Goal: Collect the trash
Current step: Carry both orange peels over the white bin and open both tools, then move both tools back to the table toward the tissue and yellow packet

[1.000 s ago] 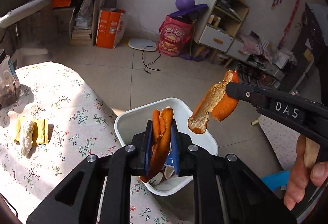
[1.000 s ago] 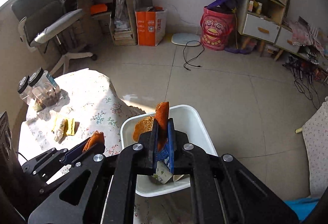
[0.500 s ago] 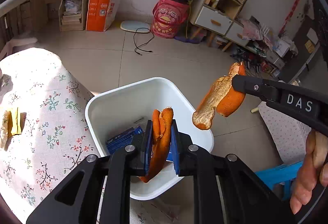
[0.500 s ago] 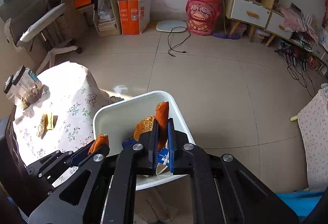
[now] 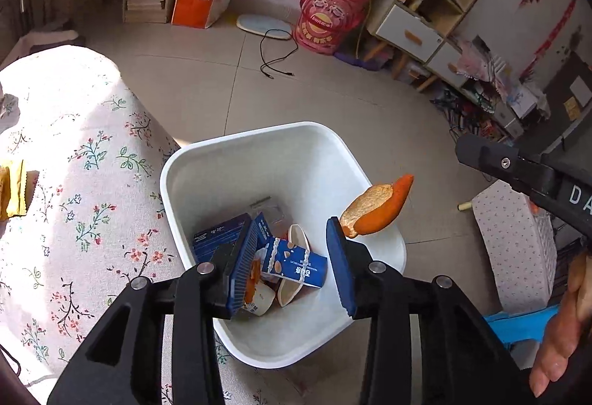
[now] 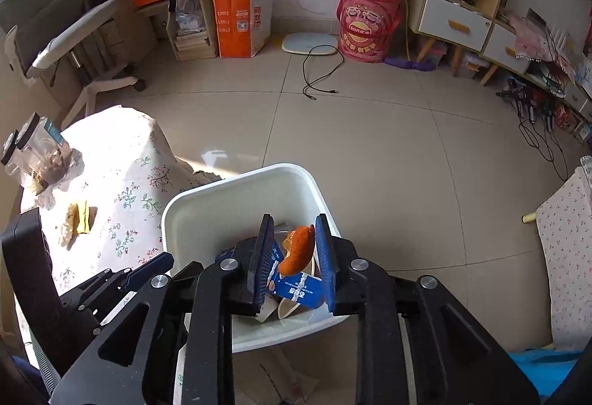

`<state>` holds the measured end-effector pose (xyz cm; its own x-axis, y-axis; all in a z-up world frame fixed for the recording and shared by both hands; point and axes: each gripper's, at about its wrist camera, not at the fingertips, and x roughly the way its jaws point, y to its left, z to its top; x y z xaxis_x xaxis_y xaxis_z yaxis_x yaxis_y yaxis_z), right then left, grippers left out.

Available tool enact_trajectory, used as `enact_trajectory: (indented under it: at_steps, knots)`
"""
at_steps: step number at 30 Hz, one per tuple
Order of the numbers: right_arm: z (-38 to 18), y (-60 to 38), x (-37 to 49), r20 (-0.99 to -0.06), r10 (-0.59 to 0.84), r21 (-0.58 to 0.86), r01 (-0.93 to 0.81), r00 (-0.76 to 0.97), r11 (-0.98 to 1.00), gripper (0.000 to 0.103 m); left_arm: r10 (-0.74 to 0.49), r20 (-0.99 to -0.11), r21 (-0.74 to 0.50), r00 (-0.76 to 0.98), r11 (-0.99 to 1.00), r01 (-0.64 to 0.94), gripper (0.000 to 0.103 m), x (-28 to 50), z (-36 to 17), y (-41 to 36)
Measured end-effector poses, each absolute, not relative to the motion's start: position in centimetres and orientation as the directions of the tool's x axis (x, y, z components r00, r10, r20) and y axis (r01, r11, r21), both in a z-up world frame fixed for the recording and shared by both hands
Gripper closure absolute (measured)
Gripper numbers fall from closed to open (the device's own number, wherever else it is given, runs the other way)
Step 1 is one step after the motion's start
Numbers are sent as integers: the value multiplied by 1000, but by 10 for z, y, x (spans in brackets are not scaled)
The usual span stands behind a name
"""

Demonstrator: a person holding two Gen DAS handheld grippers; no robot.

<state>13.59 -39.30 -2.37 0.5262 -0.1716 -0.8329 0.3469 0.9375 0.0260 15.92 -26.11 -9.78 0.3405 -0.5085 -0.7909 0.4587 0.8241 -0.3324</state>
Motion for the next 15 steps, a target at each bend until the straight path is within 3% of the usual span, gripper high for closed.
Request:
enact_trajectory:
  at_steps: [15]
  knots:
    - [-9, -365, 148, -803, -137, 43, 285, 580, 957, 68, -368, -764, -176, 530, 909, 378, 63, 166, -68, -217]
